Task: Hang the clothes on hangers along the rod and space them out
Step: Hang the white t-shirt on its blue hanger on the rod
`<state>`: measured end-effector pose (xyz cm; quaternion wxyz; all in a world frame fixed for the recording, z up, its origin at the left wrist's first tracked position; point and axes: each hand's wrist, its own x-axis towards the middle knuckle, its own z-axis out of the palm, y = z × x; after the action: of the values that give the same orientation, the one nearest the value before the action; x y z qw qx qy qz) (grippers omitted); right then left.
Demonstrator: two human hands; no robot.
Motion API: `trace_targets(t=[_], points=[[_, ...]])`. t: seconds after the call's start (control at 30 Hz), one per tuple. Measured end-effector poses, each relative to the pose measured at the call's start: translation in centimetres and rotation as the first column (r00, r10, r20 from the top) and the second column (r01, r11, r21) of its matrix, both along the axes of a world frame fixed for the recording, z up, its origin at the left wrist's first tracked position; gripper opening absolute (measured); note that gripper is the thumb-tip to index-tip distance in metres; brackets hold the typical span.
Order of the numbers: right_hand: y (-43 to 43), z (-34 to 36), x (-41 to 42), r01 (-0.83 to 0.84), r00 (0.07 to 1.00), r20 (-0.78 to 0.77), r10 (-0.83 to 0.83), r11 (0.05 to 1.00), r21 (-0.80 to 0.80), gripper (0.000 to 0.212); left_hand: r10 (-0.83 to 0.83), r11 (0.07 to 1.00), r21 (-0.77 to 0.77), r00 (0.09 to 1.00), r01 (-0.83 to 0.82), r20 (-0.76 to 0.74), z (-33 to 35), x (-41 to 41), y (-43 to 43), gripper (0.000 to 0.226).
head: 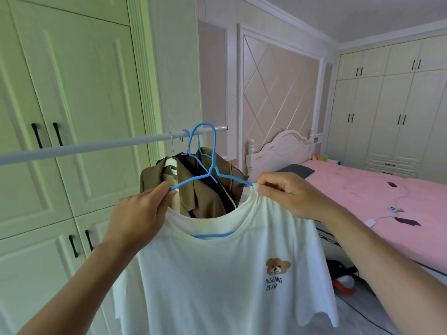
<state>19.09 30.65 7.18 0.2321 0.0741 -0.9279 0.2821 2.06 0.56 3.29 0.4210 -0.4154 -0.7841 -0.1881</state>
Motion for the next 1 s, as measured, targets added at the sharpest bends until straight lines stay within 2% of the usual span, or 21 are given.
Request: trace_targets(t=[0.13,0.4,0.5,0.6,0.7,0.9,1.0], points=[[0.7,-0.7,0.2,0.024,1.000,0.013,-0.023,0.999,-0.034,0.025,-0.004,0.999,0.047,1.000,0.003,0.021,0.1,-0.7,-0.2,0.039],[1.6,-0.9,0.5,-0.027,0.998,0.051,0.028,0.999,-0.026,0.033,-0.020,0.999,0.039,0.998,0.018,0.056,0.1,-0.8,-0.6,0.036],[1.6,-0.5,0.5,-0.017,0.999,0.031,0.017,1.000,-0.015,0.015,-0.022,0.999,0.049,0.997,0.018,0.074,0.2,-0.9,-1.0,0.035],[0.8,-0.3,-0.2,0.006,0.998,-0.064,-0.003,0.999,0.046,0.009,-0.057,0.996,0.072,0.993,0.050,0.099,0.4,-0.8,-1.2,0.036],[0.1,-0.4,-0.8,-0.001,0.993,-0.119,0.011,0.997,0.080,0.018,-0.060,0.996,0.065,0.994,0.054,0.092,0.5,-0.6,-1.5,0.038],[-0.4,-1.1,-1.4,-0.070,0.994,-0.084,0.068,0.997,-0.021,0.037,-0.030,0.997,0.076,0.991,0.020,0.130,0.1,-0.4,-2.5,0.034],[-0.4,-1.5,-2.0,-0.073,0.993,-0.100,0.066,0.995,-0.068,0.033,-0.008,0.997,0.074,0.990,-0.002,0.139,0.1,-0.3,-2.4,0.033]])
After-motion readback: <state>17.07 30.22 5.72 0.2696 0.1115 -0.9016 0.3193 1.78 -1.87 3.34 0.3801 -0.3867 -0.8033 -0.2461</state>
